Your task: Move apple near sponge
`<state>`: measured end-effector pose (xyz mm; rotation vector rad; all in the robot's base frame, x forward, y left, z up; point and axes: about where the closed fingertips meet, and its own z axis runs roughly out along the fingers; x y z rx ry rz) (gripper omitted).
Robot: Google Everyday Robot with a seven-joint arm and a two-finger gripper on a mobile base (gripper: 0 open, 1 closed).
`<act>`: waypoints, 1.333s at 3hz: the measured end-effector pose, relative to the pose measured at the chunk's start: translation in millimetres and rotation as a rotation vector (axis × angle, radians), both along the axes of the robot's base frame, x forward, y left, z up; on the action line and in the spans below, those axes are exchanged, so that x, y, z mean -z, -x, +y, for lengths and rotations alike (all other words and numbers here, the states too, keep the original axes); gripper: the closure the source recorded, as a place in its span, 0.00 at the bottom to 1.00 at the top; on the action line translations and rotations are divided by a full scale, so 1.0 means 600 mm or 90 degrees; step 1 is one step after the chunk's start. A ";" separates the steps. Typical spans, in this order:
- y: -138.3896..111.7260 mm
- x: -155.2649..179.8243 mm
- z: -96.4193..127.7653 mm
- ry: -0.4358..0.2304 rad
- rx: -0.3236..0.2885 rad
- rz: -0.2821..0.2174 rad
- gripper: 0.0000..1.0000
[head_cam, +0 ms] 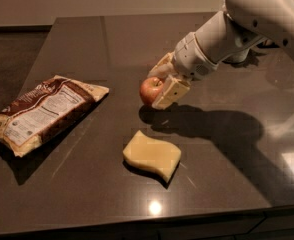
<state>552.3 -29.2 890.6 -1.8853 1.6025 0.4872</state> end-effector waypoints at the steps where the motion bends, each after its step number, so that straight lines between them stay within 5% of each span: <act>1: 0.023 0.016 -0.016 0.022 -0.020 0.005 1.00; 3: 0.050 0.040 -0.031 0.058 -0.041 0.007 1.00; 4: 0.058 0.044 -0.034 0.057 -0.044 0.003 0.84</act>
Offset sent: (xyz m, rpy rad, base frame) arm -0.0339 -0.0257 -0.0269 -0.1055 0.0168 0.0824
